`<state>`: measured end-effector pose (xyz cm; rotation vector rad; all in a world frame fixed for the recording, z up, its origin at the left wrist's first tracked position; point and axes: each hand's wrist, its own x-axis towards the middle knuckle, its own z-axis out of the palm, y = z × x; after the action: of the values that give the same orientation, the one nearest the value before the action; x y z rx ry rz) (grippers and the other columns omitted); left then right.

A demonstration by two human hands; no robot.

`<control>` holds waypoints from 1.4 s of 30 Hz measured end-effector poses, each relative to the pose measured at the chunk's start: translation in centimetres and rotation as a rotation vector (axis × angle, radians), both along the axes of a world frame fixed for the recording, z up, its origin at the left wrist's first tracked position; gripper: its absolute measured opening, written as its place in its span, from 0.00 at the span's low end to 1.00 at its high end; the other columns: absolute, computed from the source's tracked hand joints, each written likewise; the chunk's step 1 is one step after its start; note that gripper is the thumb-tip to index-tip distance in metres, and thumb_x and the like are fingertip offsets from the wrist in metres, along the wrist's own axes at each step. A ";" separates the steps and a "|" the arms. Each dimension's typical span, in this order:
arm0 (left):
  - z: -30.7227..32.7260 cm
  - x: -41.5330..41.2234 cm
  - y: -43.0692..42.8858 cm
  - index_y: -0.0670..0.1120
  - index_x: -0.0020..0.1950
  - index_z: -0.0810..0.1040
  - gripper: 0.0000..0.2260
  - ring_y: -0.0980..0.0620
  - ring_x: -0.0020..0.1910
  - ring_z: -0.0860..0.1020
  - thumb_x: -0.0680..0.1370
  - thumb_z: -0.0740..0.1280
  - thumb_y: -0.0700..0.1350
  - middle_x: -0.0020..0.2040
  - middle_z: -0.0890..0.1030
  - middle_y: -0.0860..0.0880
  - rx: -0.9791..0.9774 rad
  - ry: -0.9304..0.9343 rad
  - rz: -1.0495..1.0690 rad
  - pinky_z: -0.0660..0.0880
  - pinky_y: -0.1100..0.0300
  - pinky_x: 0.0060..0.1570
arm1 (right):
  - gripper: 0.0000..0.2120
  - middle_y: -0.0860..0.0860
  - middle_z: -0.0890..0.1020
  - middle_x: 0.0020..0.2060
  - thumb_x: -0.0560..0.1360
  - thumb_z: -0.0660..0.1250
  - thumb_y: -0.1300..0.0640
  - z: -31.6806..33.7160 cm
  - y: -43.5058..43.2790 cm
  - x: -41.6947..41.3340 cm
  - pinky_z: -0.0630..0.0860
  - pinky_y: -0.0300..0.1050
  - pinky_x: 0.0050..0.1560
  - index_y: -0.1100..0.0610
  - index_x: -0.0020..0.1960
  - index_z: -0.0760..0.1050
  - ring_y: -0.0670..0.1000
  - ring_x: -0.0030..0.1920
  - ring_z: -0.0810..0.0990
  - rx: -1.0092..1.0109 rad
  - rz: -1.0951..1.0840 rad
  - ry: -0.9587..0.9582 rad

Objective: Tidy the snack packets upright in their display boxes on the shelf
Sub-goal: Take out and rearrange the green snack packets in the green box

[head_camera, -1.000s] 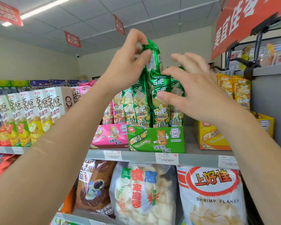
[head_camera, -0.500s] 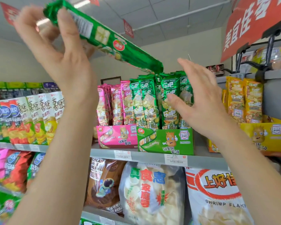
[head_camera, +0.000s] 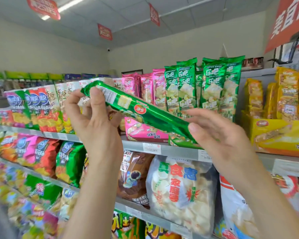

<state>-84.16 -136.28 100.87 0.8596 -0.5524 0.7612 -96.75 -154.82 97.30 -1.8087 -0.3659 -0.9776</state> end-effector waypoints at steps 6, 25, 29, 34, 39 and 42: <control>-3.6 -1.6 0.1 0.55 0.53 0.69 0.10 0.49 0.43 0.73 0.78 0.68 0.53 0.48 0.74 0.50 -0.017 0.131 -0.228 0.77 0.56 0.40 | 0.18 0.41 0.84 0.54 0.69 0.73 0.44 -3.4 0.2 0.0 0.80 0.40 0.50 0.40 0.59 0.79 0.46 0.53 0.84 0.094 0.165 0.155; -10.2 -2.4 3.7 0.65 0.50 0.77 0.20 0.53 0.40 0.83 0.62 0.73 0.68 0.54 0.82 0.47 0.396 0.505 -0.078 0.81 0.49 0.43 | 0.32 0.57 0.77 0.21 0.70 0.59 0.28 -5.9 2.4 -1.1 0.64 0.36 0.19 0.57 0.29 0.74 0.50 0.18 0.71 0.424 -0.034 0.265; -10.7 -2.5 4.1 0.66 0.39 0.79 0.08 0.48 0.40 0.79 0.65 0.73 0.64 0.50 0.81 0.44 0.369 0.526 -0.161 0.78 0.50 0.41 | 0.33 0.57 0.77 0.21 0.73 0.58 0.28 -6.3 2.1 -1.1 0.64 0.36 0.20 0.57 0.30 0.77 0.51 0.19 0.70 0.463 0.005 0.283; -11.4 -2.4 4.2 0.55 0.46 0.79 0.13 0.42 0.44 0.76 0.68 0.73 0.60 0.50 0.75 0.41 0.386 0.477 -0.204 0.77 0.58 0.33 | 0.27 0.58 0.79 0.24 0.73 0.61 0.34 -6.8 1.5 -1.2 0.65 0.35 0.20 0.56 0.37 0.82 0.50 0.20 0.72 0.533 0.096 0.288; -12.1 -2.3 4.3 0.53 0.43 0.78 0.17 0.41 0.43 0.78 0.64 0.75 0.63 0.52 0.75 0.35 0.411 0.513 -0.184 0.78 0.61 0.31 | 0.17 0.57 0.83 0.32 0.67 0.70 0.35 -6.5 1.4 -1.8 0.71 0.37 0.23 0.48 0.42 0.83 0.50 0.27 0.78 0.505 0.200 0.270; -12.6 -2.4 4.9 0.55 0.44 0.77 0.21 0.39 0.37 0.79 0.61 0.75 0.67 0.46 0.75 0.37 0.545 0.516 -0.125 0.79 0.53 0.31 | 0.16 0.52 0.84 0.34 0.63 0.76 0.38 -6.8 1.5 -1.9 0.74 0.37 0.27 0.46 0.46 0.82 0.48 0.31 0.81 0.395 0.138 0.306</control>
<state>-86.59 -131.42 88.23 1.4557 -0.3440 0.2460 -98.65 -153.27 90.52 -1.5168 -0.0955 -0.6124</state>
